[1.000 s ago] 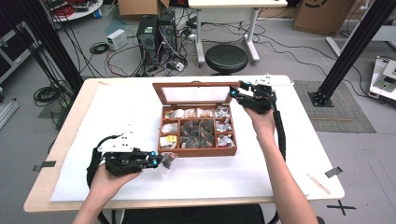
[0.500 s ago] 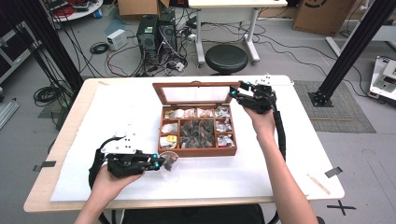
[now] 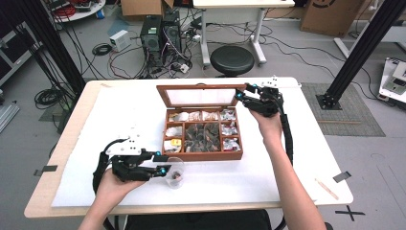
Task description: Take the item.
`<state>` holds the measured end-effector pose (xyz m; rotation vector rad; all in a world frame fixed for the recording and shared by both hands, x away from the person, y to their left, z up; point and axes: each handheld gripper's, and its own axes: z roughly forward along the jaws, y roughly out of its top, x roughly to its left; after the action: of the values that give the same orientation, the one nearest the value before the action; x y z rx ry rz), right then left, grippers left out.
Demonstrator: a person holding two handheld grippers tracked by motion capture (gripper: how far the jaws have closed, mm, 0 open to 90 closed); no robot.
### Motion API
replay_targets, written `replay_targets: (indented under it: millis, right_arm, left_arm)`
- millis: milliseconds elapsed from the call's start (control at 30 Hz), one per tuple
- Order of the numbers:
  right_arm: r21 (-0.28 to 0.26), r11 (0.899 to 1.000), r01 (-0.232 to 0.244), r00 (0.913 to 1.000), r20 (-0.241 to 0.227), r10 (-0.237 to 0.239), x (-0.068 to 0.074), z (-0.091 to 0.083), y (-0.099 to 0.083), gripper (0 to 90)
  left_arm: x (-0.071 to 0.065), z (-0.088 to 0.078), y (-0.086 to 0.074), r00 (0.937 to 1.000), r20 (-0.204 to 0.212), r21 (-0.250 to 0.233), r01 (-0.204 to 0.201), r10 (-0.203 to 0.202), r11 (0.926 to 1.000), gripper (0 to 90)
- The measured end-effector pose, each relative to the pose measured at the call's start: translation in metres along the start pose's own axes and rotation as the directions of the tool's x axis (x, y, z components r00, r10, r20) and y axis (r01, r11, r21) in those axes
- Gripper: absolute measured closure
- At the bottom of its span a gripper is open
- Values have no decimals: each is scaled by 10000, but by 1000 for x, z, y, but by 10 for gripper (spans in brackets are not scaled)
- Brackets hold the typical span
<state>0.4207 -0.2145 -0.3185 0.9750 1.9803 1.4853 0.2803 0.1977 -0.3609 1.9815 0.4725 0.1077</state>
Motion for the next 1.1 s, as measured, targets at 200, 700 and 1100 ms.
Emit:
replay_targets:
  millis: [200, 700, 1100]
  right_arm:
    - [5, 10000, -15, 10000, -8, 15, 0, 0, 0, 512]
    - [10, 10000, 24, 10000, 6, -24, 0, 0, 0, 512]
    - [19, 10000, 27, 10000, 4, -27, 0, -1, 0, 509]
  left_arm:
    - [8, -11, 6, 9978, -600, -593, 231, -267, 9980, 434]
    - [51, -35, 9, 9664, -1962, -2423, 1162, -1660, 9632, 322]
    - [68, -50, -6, 9155, -3439, -3119, 985, -2090, 9450, 302]
